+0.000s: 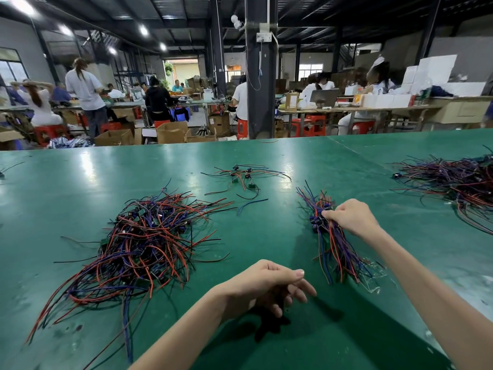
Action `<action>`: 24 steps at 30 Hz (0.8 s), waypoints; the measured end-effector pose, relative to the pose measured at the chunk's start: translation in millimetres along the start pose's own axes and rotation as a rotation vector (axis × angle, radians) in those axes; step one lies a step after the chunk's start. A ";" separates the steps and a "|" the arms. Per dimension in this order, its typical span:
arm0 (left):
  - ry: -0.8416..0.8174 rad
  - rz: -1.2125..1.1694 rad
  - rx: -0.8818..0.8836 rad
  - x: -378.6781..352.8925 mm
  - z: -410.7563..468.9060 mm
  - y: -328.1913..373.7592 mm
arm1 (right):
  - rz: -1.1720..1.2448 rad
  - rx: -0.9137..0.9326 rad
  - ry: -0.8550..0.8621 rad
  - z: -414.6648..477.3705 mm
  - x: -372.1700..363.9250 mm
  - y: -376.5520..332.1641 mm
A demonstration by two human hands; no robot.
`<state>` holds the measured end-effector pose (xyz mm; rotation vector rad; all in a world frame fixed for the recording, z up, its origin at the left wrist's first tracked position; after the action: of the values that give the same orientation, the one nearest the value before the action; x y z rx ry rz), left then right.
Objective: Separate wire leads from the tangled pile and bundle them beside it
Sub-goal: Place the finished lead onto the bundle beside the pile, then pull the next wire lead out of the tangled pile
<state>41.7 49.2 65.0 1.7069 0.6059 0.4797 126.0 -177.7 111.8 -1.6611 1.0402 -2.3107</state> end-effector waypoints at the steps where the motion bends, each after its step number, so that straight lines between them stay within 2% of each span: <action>1: 0.015 0.011 -0.011 1.3 -0.4 1.3 | -0.039 -0.001 0.036 -0.8 1.9 0.0; 4: 0.150 0.049 -0.085 10.7 -0.5 7.9 | -0.155 -0.009 0.117 -5.1 6.2 -1.4; 9: 0.535 0.259 -0.227 33.1 -4.5 21.5 | -0.345 0.050 0.275 -19.1 16.3 -19.9; 11: 0.703 0.498 -0.322 40.3 -11.4 30.8 | -0.373 0.157 0.416 -30.6 23.0 -36.9; 13: 0.852 0.878 -0.392 43.0 -18.3 37.8 | -0.336 0.278 0.501 -44.2 22.1 -54.6; 15: 0.951 1.119 -0.430 44.3 -23.5 41.6 | -0.281 0.369 0.517 -58.6 12.7 -68.3; 18: 1.019 1.315 -0.489 45.0 -31.7 52.7 | -0.239 0.497 0.458 -80.8 -12.4 -84.0; 21: 1.168 1.377 -0.588 52.0 -43.8 69.1 | -0.267 0.643 0.412 -101.9 -38.9 -94.0; 24: 1.326 1.357 -0.571 69.6 -58.4 83.1 | -0.310 0.713 0.385 -112.9 -57.4 -96.7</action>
<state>71.7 123.8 158.2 0.8041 0.0114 2.5372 78.3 -25.8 103.7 -1.1709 -0.0718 -2.7816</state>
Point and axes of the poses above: each hand's wrist, its own z-axis towards the middle knuckle, its own x-axis out of the back of the hand, y = z × x, the point moved 7 cm from there along z, towards the middle knuckle, and after that the axes turned 4 degrees about y, right-handed, at the moved point
